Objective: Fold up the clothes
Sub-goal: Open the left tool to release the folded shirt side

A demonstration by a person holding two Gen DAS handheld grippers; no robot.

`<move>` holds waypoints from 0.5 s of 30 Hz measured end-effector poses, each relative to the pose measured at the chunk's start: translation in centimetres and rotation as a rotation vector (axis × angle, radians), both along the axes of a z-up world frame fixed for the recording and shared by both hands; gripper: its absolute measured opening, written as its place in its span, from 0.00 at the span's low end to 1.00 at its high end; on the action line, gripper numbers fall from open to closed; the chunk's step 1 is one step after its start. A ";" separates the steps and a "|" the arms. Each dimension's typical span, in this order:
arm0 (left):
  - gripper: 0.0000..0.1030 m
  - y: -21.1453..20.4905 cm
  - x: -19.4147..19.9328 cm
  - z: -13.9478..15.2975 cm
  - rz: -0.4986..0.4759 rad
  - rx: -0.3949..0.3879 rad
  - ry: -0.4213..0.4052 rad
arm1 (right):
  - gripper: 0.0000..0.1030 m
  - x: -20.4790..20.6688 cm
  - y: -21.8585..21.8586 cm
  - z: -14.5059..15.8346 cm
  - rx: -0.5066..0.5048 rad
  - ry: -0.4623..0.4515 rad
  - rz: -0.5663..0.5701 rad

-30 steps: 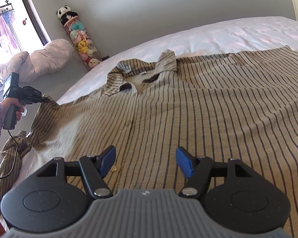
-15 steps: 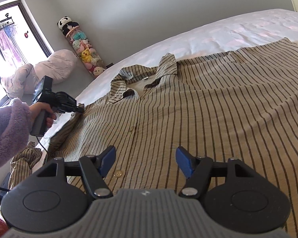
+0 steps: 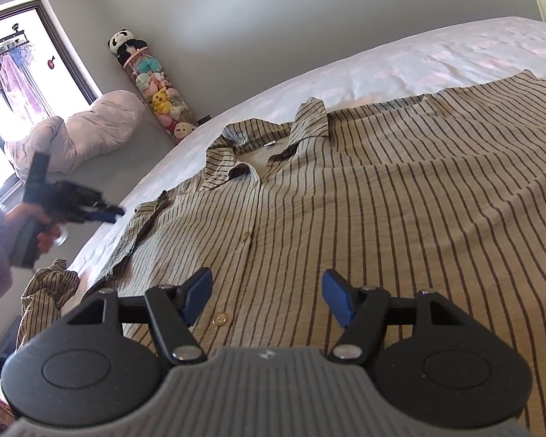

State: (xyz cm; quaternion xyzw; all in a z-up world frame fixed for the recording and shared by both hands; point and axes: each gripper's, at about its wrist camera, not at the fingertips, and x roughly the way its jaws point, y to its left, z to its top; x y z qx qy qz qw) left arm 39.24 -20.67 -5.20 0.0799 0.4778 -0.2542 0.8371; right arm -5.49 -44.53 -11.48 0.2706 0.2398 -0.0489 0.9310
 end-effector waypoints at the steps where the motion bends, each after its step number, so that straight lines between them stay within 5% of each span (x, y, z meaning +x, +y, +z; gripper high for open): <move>1: 0.22 0.8 -0.8 -0.2 0.003 0.009 0.010 | 0.68 0.0 0.0 0.0 -0.001 -0.001 -0.001; 11: 0.15 5.3 -6.5 -4.9 0.077 0.148 0.124 | 0.68 -0.7 -0.5 0.1 0.000 -0.006 -0.039; 15: 0.15 5.7 -7.7 -4.2 0.143 0.149 0.108 | 0.68 -0.9 -1.2 -0.3 0.030 0.017 -0.070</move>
